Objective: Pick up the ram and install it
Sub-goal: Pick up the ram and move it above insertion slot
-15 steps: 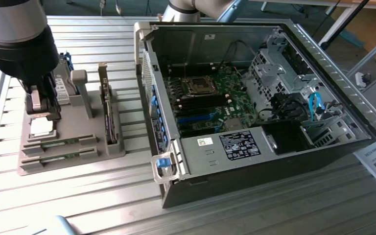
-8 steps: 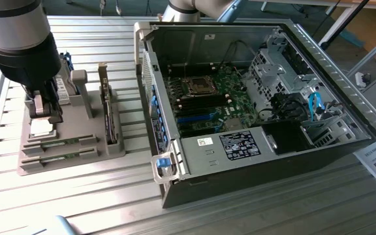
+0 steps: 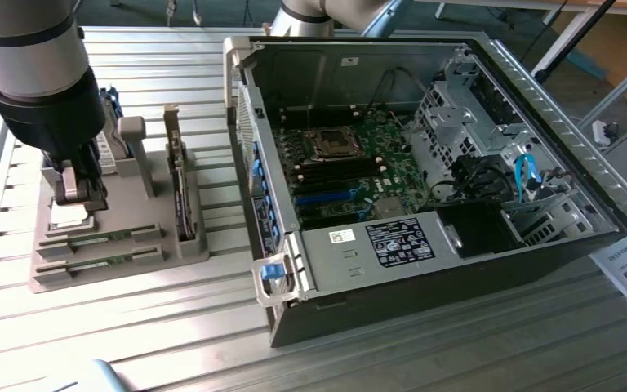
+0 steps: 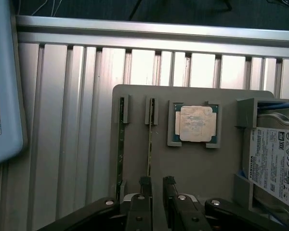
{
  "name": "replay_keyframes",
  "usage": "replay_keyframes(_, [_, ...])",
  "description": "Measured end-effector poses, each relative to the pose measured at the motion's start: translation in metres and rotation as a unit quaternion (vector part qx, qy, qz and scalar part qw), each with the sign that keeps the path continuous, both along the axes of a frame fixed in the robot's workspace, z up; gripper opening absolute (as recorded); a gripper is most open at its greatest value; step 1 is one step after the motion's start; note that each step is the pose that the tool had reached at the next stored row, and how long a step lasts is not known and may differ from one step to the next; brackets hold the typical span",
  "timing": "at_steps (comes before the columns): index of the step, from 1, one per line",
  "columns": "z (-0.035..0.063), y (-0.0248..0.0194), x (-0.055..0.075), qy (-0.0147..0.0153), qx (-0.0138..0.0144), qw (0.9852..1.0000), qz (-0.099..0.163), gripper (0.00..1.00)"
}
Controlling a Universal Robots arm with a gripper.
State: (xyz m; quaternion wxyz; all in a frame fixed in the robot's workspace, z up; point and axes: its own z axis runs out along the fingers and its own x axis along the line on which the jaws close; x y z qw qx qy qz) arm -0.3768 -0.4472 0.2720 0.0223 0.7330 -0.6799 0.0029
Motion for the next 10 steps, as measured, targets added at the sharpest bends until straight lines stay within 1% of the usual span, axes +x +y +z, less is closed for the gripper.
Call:
replay_keyframes(5, [-0.0015, -0.0005, 0.0001, -0.0001, 0.0001, 1.0000, 0.000, 0.24])
replay_keyframes(10, [-0.0015, -0.0072, -0.0002, -0.0001, 0.0000, 1.0000, 0.000, 0.24])
